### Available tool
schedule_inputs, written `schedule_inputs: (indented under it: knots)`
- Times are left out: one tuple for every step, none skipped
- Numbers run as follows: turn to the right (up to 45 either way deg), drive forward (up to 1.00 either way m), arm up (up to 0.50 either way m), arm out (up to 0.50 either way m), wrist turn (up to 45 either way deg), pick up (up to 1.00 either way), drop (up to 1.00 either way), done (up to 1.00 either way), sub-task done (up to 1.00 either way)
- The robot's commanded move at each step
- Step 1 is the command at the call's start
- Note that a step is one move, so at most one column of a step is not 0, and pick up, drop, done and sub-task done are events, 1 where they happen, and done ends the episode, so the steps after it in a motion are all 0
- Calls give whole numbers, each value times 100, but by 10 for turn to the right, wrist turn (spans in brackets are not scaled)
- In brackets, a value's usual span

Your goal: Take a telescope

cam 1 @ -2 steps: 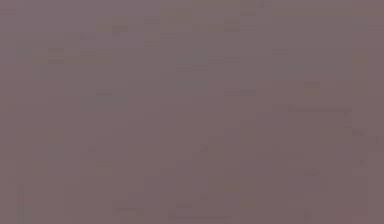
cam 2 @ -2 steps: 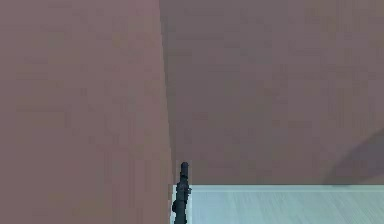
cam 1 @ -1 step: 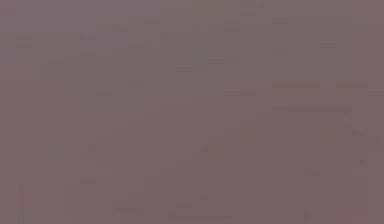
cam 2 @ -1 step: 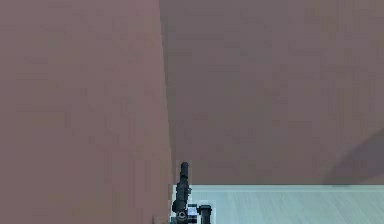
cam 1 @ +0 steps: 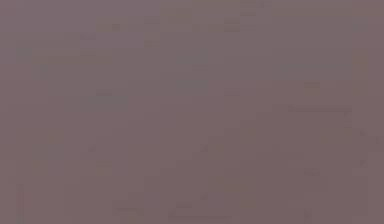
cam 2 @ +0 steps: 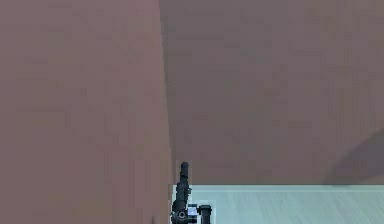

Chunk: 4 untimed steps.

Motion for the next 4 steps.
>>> schedule_inputs:
  knots:
    - [0, 0, 0, 0, 450, 0, 0, 0, 0]
    - [0, 0, 0, 0, 450, 0, 0, 0, 0]
    - [0, 0, 0, 0, 300, 0, 0, 0, 0]
    - [0, 0, -30, 0, 0, 0, 0, 0, 0]
